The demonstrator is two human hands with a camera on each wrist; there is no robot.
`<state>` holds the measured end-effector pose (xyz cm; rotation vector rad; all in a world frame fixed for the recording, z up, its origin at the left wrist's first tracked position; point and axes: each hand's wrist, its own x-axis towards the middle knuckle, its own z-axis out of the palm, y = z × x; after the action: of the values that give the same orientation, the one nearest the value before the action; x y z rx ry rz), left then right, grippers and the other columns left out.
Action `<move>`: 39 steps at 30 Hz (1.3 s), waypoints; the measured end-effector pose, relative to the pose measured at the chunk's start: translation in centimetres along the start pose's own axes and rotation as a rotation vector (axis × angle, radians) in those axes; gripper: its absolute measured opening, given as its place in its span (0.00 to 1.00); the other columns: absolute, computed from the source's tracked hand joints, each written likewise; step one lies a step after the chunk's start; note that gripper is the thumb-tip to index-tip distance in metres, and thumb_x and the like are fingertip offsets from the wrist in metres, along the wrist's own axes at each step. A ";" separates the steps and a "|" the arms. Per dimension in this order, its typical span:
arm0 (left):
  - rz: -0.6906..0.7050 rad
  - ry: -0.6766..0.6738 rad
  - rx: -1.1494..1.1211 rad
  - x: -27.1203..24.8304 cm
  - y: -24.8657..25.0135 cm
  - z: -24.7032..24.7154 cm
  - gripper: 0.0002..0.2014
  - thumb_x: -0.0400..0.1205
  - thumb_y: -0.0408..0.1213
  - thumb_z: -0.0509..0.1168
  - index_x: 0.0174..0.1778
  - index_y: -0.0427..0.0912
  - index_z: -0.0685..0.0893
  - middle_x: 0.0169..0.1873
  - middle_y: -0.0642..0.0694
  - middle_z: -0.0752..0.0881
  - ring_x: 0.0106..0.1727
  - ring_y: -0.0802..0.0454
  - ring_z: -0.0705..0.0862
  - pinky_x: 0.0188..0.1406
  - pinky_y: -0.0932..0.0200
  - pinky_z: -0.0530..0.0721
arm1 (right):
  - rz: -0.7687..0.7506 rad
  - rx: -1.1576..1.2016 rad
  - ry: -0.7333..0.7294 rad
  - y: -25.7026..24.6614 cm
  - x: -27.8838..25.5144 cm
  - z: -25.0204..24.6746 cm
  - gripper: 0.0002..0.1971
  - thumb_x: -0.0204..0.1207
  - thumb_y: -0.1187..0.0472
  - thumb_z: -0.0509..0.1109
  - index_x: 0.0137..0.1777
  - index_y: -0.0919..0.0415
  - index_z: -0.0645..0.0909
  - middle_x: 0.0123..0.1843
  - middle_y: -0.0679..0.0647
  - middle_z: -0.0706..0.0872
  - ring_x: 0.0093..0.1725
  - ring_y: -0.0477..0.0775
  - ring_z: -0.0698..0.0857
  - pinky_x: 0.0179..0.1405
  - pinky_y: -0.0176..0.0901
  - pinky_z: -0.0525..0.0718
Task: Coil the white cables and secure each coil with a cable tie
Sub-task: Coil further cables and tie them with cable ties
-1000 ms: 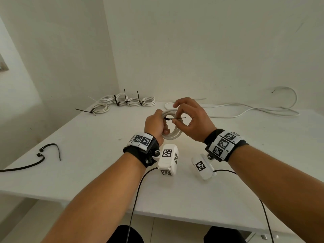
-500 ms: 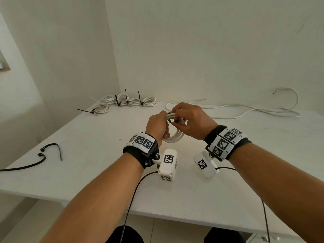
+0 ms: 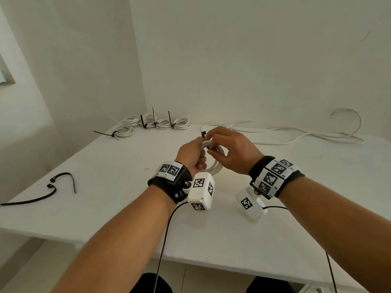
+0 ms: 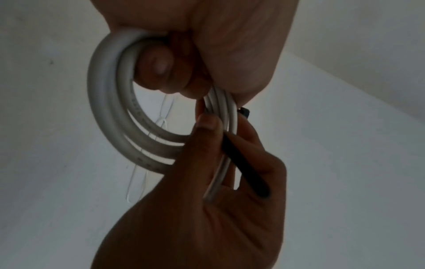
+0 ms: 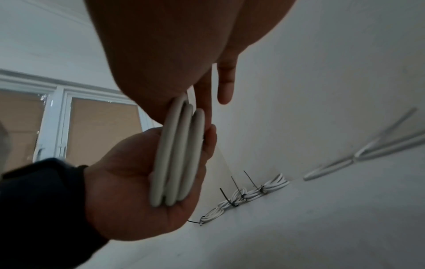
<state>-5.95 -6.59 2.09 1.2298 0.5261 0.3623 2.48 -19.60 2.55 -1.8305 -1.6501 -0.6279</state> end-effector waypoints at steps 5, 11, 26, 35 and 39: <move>0.193 0.096 0.244 0.7 0.2 -0.1 0.12 0.81 0.34 0.60 0.31 0.39 0.78 0.19 0.47 0.69 0.21 0.49 0.65 0.19 0.61 0.65 | 0.134 0.105 0.167 -0.5 -0.3 -0.1 0.06 0.77 0.60 0.77 0.42 0.62 0.87 0.54 0.48 0.88 0.52 0.42 0.84 0.52 0.34 0.80; 0.444 0.065 0.572 0.4 -0.4 0.3 0.20 0.83 0.34 0.62 0.23 0.47 0.77 0.10 0.59 0.72 0.15 0.61 0.71 0.22 0.66 0.64 | 0.276 0.168 0.161 -0.9 0.3 -0.5 0.01 0.74 0.64 0.77 0.44 0.61 0.89 0.50 0.44 0.90 0.43 0.30 0.83 0.40 0.21 0.74; 0.459 -0.114 0.527 1.3 -0.4 0.4 0.09 0.87 0.36 0.61 0.45 0.44 0.86 0.15 0.58 0.79 0.18 0.58 0.65 0.19 0.64 0.63 | 0.645 0.382 0.205 1.0 1.4 0.3 0.09 0.71 0.62 0.74 0.32 0.64 0.81 0.38 0.56 0.92 0.38 0.60 0.90 0.40 0.60 0.89; 0.522 -0.007 0.555 3.0 -0.2 0.9 0.11 0.86 0.38 0.64 0.41 0.41 0.90 0.16 0.62 0.80 0.19 0.66 0.75 0.24 0.69 0.69 | 0.710 0.414 0.178 2.6 2.6 0.4 0.12 0.75 0.60 0.75 0.37 0.68 0.81 0.38 0.63 0.90 0.35 0.60 0.86 0.39 0.55 0.87; 0.452 0.129 0.358 4.4 -0.7 0.4 0.09 0.83 0.34 0.66 0.42 0.43 0.92 0.18 0.60 0.81 0.20 0.66 0.75 0.28 0.63 0.69 | 0.787 0.659 0.200 3.0 3.1 1.2 0.12 0.79 0.58 0.74 0.45 0.69 0.84 0.48 0.66 0.90 0.40 0.51 0.83 0.38 0.47 0.83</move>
<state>-2.12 -4.81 0.75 1.6843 0.4299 0.7568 5.81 -16.78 3.49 -1.6413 -0.7466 0.0818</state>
